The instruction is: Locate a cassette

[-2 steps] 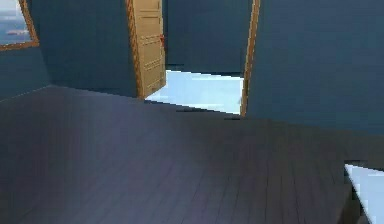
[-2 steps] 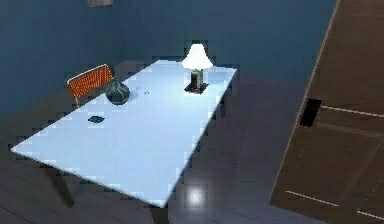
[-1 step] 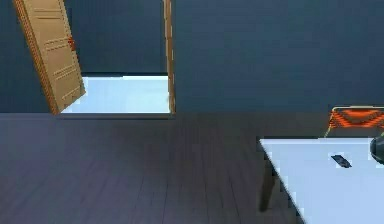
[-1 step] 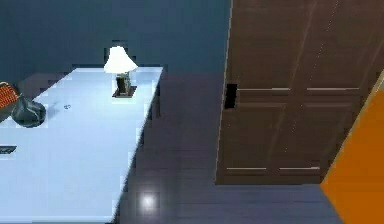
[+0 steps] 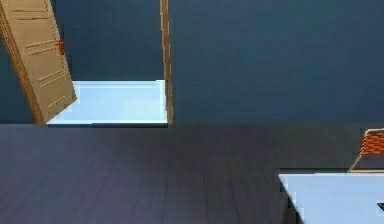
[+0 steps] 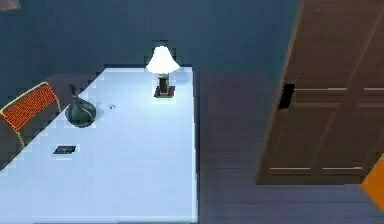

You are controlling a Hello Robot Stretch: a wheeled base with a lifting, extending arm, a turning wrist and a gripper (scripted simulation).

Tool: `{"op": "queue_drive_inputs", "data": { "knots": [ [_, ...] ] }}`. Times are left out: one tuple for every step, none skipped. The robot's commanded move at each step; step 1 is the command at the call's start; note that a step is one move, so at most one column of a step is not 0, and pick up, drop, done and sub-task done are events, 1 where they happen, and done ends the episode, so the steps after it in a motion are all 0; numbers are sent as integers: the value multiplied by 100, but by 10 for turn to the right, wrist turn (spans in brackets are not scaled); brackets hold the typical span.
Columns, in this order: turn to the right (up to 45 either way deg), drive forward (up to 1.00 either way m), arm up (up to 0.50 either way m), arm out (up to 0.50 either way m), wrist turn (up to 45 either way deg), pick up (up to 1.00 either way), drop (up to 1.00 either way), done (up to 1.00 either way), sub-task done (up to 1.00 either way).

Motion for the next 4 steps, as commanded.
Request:
{"op": "queue_drive_inputs", "data": {
  "knots": [
    [450,0,0,0,0,0,0,0,0],
    [60,0,0,0,0,0,0,0,0],
    [0,100,0,0,0,0,0,0,0],
    [0,0,0,0,0,0,0,100,0]
  ]
}}
